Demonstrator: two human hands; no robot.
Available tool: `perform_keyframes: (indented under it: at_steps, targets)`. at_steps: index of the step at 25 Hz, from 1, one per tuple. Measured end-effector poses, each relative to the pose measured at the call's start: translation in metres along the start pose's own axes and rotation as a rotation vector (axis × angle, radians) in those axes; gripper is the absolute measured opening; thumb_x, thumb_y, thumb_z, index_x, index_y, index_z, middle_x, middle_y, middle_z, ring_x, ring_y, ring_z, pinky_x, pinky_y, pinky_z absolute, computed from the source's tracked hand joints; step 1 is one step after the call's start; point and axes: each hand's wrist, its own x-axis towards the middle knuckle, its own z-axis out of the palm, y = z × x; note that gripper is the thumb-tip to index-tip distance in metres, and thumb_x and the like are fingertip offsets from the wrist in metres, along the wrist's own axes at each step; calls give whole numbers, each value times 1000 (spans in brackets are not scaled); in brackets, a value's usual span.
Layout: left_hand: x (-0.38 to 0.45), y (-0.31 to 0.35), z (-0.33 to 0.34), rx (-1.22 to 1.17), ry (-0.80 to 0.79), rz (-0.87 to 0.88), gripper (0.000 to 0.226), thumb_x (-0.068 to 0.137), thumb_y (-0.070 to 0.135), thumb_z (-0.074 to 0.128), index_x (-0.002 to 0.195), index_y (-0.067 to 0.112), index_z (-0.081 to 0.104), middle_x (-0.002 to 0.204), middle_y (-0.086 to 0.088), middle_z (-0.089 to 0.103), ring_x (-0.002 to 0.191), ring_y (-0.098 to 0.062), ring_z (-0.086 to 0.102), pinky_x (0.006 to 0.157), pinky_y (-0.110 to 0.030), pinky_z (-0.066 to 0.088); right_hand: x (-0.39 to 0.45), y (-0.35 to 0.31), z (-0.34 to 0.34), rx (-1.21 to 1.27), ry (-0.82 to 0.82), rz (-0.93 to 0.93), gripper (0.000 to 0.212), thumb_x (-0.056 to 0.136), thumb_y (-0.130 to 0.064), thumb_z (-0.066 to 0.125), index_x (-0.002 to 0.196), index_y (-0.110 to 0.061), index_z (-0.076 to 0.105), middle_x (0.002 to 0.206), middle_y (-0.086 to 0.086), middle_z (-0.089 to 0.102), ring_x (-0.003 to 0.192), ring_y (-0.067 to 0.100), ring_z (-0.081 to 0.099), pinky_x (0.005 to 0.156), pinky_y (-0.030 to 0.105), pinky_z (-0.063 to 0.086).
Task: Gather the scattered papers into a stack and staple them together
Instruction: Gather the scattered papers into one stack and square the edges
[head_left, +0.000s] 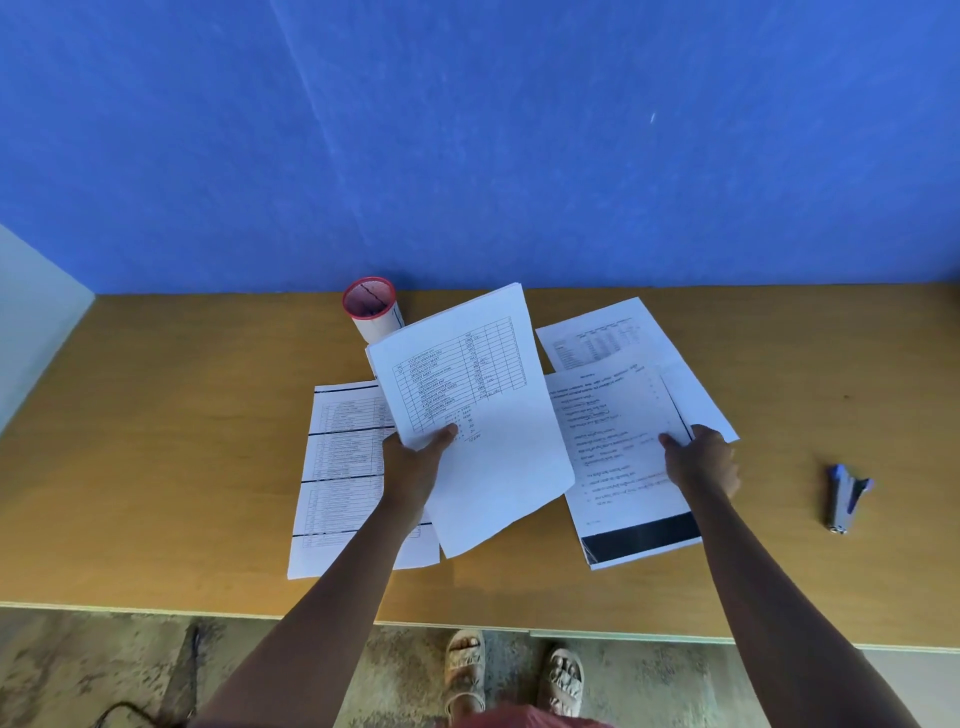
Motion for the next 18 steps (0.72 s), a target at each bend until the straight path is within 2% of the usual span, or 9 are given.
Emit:
perform_keyframes:
  at_steps: [5, 9, 11, 13, 15, 18]
  targets:
    - [5, 4, 11, 0, 13, -18, 29, 79, 5, 79, 101, 20, 66, 97, 5, 72, 86, -11, 69, 65, -24, 53, 44, -26, -6, 92, -30, -155, 37, 91, -35, 63, 115, -6, 62, 115, 22, 67, 109, 41, 62, 96, 48, 48]
    - [12, 4, 16, 11, 46, -42, 41, 77, 10, 82, 114, 9, 67, 105, -1, 73, 95, -20, 69, 74, -30, 57, 78, -42, -7, 160, -92, -230, 33, 92, -22, 66, 117, -1, 61, 113, 24, 68, 102, 40, 65, 79, 37, 52]
    - [15, 4, 19, 18, 51, -36, 44, 76, 11, 83, 117, 9, 66, 110, -5, 73, 98, -22, 70, 77, -33, 58, 94, -45, -2, 60, -81, -266, 38, 92, -23, 66, 121, -1, 60, 121, 24, 64, 110, 41, 61, 89, 43, 52]
    - [17, 5, 21, 12, 59, -31, 43, 76, 11, 83, 116, 10, 66, 111, -5, 73, 98, -22, 69, 78, -34, 58, 105, -48, 0, -78, -75, -255, 49, 92, -28, 65, 133, -3, 55, 134, 24, 51, 124, 42, 48, 101, 48, 43]
    - [17, 4, 21, -6, 64, -31, 37, 76, 9, 83, 110, 14, 67, 106, -3, 73, 96, -21, 70, 78, -34, 58, 110, -48, -1, -146, -96, -219, 60, 91, -35, 67, 140, -6, 50, 141, 21, 40, 130, 42, 39, 107, 51, 36]
    - [17, 3, 20, -23, 82, -25, 36, 77, 8, 82, 107, 20, 65, 105, -1, 73, 94, -19, 70, 75, -33, 58, 113, -48, -2, -145, -181, -187, 84, 73, -52, 81, 139, -10, 50, 142, 16, 33, 134, 42, 34, 109, 60, 31]
